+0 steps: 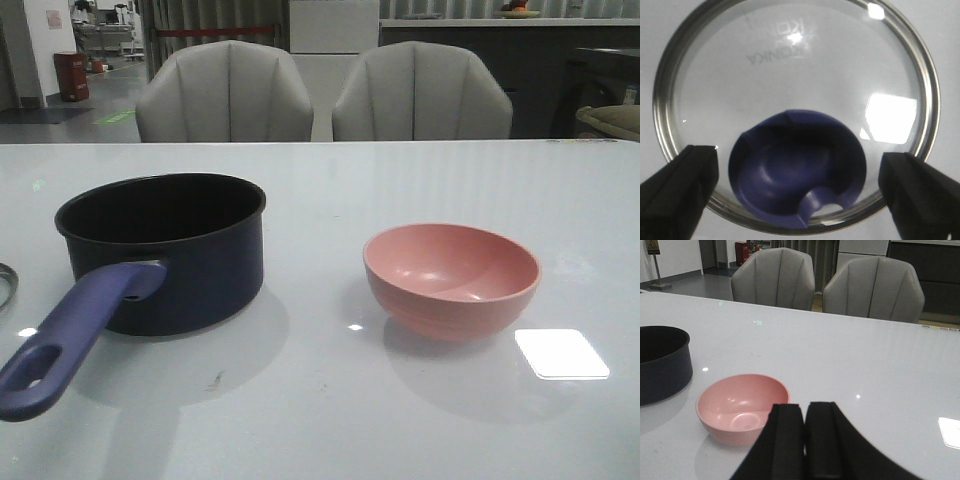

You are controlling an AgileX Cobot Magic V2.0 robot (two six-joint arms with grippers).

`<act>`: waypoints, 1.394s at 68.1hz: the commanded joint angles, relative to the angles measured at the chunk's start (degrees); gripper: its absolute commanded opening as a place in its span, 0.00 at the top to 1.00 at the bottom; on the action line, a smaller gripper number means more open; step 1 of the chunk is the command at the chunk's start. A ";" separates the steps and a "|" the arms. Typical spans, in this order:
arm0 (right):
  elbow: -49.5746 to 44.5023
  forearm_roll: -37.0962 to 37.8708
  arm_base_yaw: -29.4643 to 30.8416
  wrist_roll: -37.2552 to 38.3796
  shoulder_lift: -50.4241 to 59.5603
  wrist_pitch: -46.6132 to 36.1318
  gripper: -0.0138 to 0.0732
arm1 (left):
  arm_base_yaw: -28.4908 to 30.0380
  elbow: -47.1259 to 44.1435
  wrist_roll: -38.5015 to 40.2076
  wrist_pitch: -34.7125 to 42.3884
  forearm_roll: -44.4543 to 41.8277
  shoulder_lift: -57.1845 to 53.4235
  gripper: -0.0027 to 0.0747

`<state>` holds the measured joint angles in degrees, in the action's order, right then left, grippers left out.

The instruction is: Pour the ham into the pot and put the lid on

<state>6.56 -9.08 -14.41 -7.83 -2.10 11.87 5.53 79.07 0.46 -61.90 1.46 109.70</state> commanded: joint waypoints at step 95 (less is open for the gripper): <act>1.61 0.06 0.32 -0.69 -0.57 -4.83 0.67 | -10.85 20.59 -2.83 -5.69 3.22 -11.27 0.70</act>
<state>6.56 -9.08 -14.41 -8.03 -2.10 11.87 -0.43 96.14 -0.80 -67.29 2.62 101.77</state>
